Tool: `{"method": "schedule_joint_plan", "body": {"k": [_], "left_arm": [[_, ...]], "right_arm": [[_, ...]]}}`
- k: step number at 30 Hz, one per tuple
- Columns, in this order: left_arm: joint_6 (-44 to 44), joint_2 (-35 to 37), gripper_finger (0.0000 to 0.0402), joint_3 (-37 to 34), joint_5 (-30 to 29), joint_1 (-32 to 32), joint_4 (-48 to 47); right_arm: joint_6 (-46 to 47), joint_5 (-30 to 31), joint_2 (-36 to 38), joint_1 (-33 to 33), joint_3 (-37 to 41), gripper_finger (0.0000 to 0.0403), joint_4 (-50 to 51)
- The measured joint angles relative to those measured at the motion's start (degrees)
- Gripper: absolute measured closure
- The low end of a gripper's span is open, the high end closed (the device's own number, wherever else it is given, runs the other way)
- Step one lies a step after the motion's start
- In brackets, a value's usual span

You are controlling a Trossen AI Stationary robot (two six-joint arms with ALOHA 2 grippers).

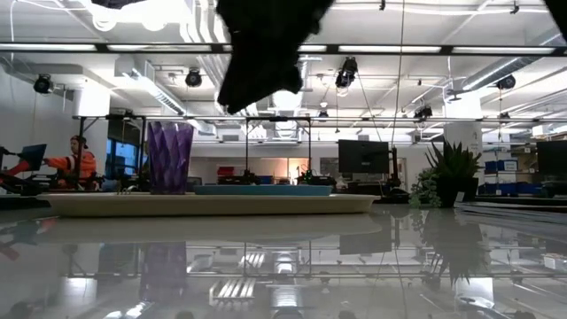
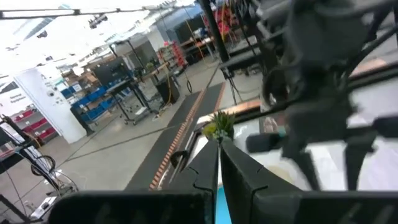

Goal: Pick and place plate/cup/fork/spoon on tray
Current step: Return to Home Position

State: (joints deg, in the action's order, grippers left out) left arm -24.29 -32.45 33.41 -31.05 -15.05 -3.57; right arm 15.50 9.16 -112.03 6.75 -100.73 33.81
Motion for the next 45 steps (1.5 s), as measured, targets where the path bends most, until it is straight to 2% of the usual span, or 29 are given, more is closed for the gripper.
{"method": "schedule_joint_plan", "body": {"k": [3,10,15,22,27,34,39,45], "left_arm": [[0.05,-2.09,0.0402,0.24,2.03,0.05,0.00],[3.97,-4.37,0.0402,-0.47,13.14,0.00,-0.49],[8.85,-3.20,0.0402,-2.20,14.65,0.00,-0.69],[14.67,1.94,0.0402,-10.01,22.02,-0.01,2.61],[14.93,7.28,0.0402,-15.37,22.05,0.00,4.76],[16.36,15.16,0.0402,-20.47,22.44,0.00,6.60],[16.47,20.93,0.0402,-23.25,22.45,0.00,6.78],[16.46,27.67,0.0402,-27.19,22.43,0.02,6.68]], "right_arm": [[-5.42,-0.08,6.09,2.37,10.52,0.0279,-6.67],[-16.24,-0.01,23.30,5.43,35.51,0.0280,-26.76],[-19.40,-0.14,36.07,5.64,51.49,0.0280,-37.80],[-20.69,-0.14,53.23,5.64,68.91,0.0280,-46.46],[-21.56,-0.12,65.46,5.61,77.82,0.0280,-49.06],[-22.03,-0.08,81.99,5.59,86.26,0.0280,-49.16],[-23.04,-0.01,92.30,5.59,90.68,0.0280,-48.40],[-23.74,2.68,102.86,5.60,92.65,0.0280,-40.84]]}}
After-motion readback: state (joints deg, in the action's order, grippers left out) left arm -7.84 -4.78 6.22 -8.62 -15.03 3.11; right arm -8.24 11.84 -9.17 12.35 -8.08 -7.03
